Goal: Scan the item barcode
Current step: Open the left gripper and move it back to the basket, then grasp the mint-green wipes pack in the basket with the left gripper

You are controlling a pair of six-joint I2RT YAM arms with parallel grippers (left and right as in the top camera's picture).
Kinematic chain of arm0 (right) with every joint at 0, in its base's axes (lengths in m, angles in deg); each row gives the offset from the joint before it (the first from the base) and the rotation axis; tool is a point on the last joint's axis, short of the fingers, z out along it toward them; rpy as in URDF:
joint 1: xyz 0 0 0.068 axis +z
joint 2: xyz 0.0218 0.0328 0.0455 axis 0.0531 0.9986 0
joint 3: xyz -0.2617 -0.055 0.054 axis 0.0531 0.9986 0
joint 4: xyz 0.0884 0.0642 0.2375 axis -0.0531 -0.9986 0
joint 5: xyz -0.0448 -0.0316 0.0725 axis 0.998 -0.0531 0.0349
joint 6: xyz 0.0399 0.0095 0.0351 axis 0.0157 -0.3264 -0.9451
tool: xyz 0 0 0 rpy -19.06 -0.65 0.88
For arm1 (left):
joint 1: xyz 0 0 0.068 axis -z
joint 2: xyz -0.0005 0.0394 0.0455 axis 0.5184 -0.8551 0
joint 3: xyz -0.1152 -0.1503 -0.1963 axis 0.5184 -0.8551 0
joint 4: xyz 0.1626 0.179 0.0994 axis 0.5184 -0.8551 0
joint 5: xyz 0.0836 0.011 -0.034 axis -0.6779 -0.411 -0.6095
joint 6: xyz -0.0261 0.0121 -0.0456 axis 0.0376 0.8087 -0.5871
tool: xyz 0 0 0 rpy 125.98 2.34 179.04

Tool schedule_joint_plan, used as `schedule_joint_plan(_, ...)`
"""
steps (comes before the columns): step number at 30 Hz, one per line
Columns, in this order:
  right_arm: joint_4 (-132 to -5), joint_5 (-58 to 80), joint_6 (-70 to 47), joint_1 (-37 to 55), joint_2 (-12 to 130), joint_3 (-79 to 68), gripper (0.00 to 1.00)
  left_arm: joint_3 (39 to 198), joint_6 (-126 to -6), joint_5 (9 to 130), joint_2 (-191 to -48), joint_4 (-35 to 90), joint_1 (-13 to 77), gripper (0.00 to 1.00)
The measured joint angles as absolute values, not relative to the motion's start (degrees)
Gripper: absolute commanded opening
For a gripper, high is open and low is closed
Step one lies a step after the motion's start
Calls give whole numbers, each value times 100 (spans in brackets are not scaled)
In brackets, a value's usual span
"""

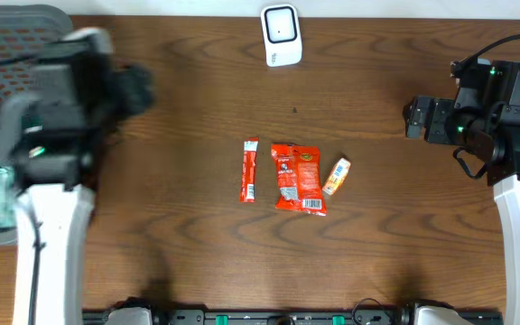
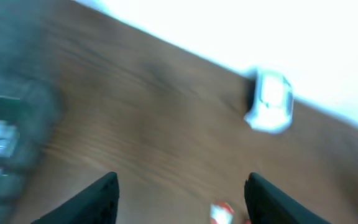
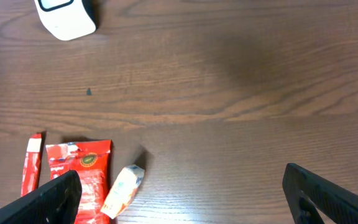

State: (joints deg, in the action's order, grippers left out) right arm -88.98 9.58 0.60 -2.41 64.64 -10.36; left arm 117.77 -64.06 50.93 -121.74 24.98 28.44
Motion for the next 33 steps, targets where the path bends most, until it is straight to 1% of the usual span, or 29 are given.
schedule_joint_plan(3, -8896, 958, 60, -241, 6464, -1036, 99, 11779, -6417, 4936, -11853, 2594, 1847, 70)
schedule_joint_plan(7, -8898, 958, 60, -241, 6464, -1036, 99, 11779, -6415, 4825, -11702, 2696, 903, 71)
schedule_joint_plan(13, -8898, 958, 62, -241, 6464, -1036, 99, 11781, -6391, 4623, -11903, 2775, 16, 71)
schedule_joint_plan(18, -8898, 958, 60, -241, 6464, -1036, 99, 11805, -6015, 4300, -12712, 2489, -387, 71)
schedule_joint_plan(22, -8898, 956, 60, -241, 6464, -1038, 99, 11808, -5812, 4025, -13695, 2213, -553, 71)
schedule_joint_plan(28, -8898, 958, 60, -241, 6464, -1038, 99, 11808, -5755, 3797, -14985, 1931, -817, 71)
schedule_joint_plan(33, -8896, 958, 60, -241, 6464, -1038, 99, 11805, -5702, 3649, -15761, 1875, -999, 71)
